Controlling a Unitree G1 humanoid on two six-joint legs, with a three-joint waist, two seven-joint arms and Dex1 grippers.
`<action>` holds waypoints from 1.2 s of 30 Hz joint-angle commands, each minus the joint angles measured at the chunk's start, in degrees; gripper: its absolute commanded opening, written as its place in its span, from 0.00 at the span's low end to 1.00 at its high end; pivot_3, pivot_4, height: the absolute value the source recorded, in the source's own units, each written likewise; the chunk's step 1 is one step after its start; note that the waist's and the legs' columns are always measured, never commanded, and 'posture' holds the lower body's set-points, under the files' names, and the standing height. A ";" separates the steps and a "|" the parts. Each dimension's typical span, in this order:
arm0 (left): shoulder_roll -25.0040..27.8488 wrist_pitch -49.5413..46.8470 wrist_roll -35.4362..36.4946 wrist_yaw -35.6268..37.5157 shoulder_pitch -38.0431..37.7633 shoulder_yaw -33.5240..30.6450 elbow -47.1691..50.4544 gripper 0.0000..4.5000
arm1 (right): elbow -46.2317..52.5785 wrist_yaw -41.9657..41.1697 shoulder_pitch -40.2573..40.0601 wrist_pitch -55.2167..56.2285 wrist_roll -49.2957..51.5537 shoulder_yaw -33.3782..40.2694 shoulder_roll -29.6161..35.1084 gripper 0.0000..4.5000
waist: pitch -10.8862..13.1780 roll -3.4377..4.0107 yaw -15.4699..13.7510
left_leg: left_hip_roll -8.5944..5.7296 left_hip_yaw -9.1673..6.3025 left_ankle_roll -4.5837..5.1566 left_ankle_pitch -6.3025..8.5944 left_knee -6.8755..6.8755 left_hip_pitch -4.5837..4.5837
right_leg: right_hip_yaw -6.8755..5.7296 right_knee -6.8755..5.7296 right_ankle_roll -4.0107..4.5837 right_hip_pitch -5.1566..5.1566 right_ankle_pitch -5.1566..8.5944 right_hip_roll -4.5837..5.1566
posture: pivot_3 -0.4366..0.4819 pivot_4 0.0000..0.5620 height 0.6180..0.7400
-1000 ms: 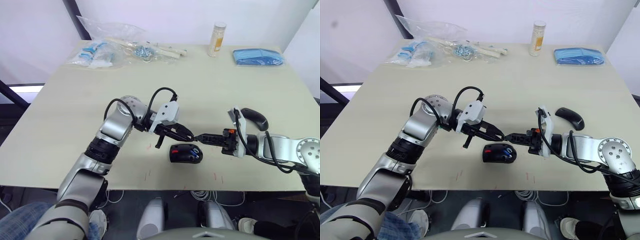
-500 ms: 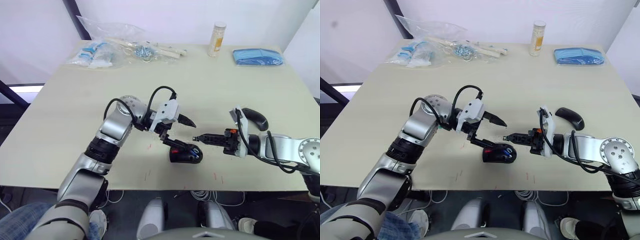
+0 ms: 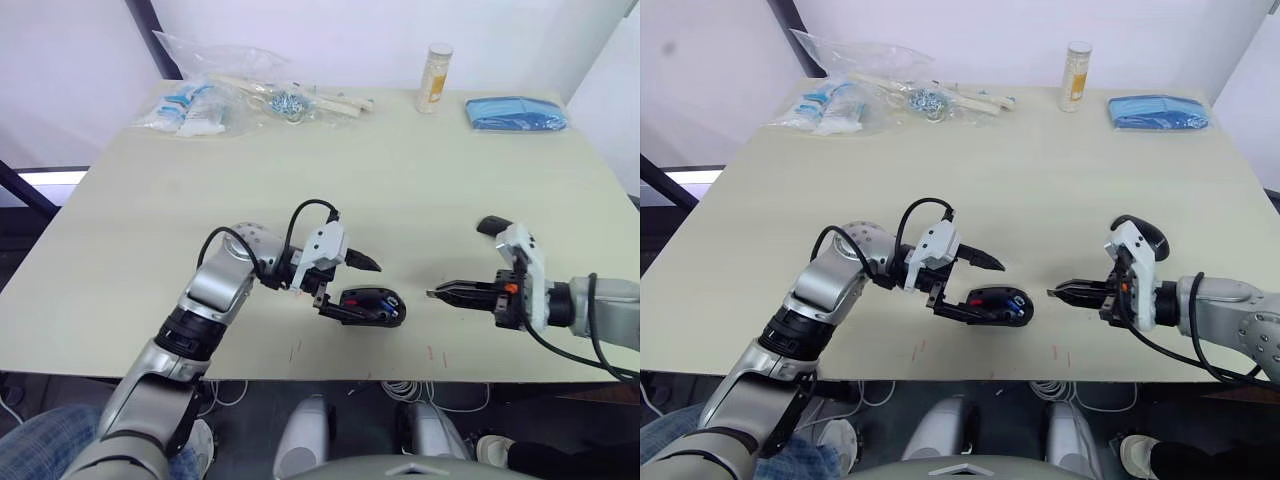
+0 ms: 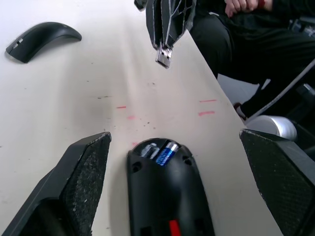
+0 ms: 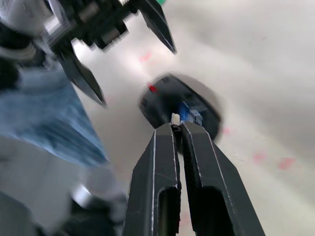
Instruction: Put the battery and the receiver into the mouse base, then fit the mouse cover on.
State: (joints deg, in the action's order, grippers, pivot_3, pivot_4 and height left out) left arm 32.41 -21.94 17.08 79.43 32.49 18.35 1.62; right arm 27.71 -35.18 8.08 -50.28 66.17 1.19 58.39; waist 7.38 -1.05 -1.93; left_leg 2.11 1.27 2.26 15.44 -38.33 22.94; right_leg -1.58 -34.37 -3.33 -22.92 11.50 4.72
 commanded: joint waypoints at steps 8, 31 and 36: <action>1.31 0.52 -1.37 -5.49 -3.61 -0.46 3.24 0.99 | -7.11 -26.70 -7.73 40.17 -31.17 3.49 -5.26 0.00 | 0.05 -0.03 -0.22 | -0.01 0.12 -0.01 0.00 -0.02 -0.05 | 0.03 -0.01 -0.09 0.03 0.06 -0.02 | 0.48 0.27 1.00; -2.52 3.37 -6.07 -7.19 -4.21 3.49 -2.39 0.99 | -8.47 -31.55 -10.54 46.90 -33.60 8.34 -8.81 0.00 | 0.05 -0.03 -0.29 | -0.01 0.14 -0.02 -0.01 -0.03 -0.12 | 0.03 -0.02 -0.07 0.12 0.05 -0.01 | 0.48 0.27 1.00; -3.49 3.11 -6.60 -7.41 -4.52 4.16 -2.71 0.99 | -9.09 -32.50 -11.60 47.45 -34.16 8.74 -9.37 0.00 | 0.05 -0.03 -0.28 | -0.01 0.13 -0.02 -0.01 -0.04 -0.13 | 0.02 -0.03 -0.07 0.13 0.05 -0.01 | 0.48 0.27 1.00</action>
State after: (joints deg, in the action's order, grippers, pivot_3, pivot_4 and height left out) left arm 29.28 -19.27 10.26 72.17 27.87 22.65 -1.82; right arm 17.58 -67.23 -3.66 -3.54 31.44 7.98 49.05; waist 7.42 -1.08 -2.21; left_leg 2.10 1.40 2.24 15.43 -38.37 22.82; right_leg -1.55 -34.40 -3.40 -22.80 11.55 4.70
